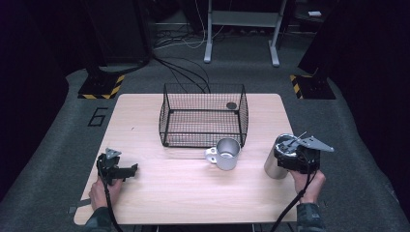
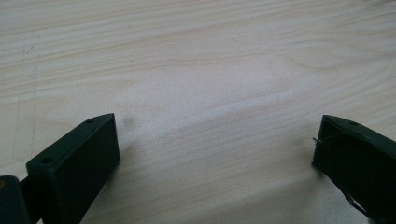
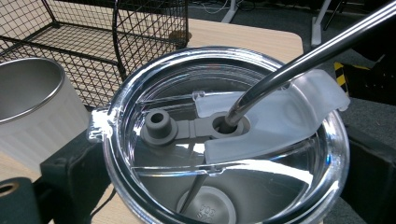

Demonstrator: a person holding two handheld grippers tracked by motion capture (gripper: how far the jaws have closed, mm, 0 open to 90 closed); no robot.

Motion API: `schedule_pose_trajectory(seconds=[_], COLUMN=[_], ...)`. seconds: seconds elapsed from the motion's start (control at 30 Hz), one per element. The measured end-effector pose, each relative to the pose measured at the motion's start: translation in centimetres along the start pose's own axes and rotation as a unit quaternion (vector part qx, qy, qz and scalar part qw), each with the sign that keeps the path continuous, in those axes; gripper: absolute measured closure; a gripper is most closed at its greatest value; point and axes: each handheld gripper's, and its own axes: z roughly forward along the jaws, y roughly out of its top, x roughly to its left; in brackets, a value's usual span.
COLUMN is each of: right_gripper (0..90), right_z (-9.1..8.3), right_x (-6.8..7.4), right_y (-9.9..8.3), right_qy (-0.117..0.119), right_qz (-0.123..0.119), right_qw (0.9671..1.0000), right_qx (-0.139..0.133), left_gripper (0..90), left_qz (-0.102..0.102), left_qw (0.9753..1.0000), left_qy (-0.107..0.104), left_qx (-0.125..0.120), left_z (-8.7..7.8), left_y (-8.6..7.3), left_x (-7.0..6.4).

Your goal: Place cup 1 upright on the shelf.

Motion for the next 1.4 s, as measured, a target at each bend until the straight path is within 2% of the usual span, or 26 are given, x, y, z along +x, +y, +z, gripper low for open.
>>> schedule_pose_trajectory(seconds=[0.2,0.23,0.33,0.7,0.9,1.4], right_gripper=[3.6,3.6,3.6,3.6,3.6,3.6], right_z=[0.0,0.0,-0.1,-1.1,-1.8,-2.7], right_x=[0.1,0.1,0.1,0.6,1.2,2.9], right_y=[-0.1,-0.1,0.0,0.4,0.7,1.1], right_qy=[0.000,0.001,0.006,0.015,0.029,0.060], right_qz=[-0.001,0.001,-0.002,-0.008,-0.019,-0.023], right_qw=[1.0000,1.0000,1.0000,0.9999,0.9994,0.9979], right_qx=[-0.001,-0.002,-0.001,-0.005,-0.002,-0.002], left_gripper=[0.3,0.3,0.3,0.3,0.3,0.3], left_qz=[0.001,-0.001,0.001,0.000,0.001,0.001], left_qw=[1.0000,1.0000,1.0000,1.0000,1.0000,1.0000], left_qy=[0.000,0.003,0.000,-0.001,-0.001,-0.001], left_qx=[0.000,-0.006,0.000,0.000,0.000,0.000], left_z=[0.0,0.1,0.0,0.0,0.0,0.0], left_y=[0.0,0.0,0.0,0.0,0.0,0.0], left_x=[0.0,0.0,0.0,0.0,0.0,0.0])
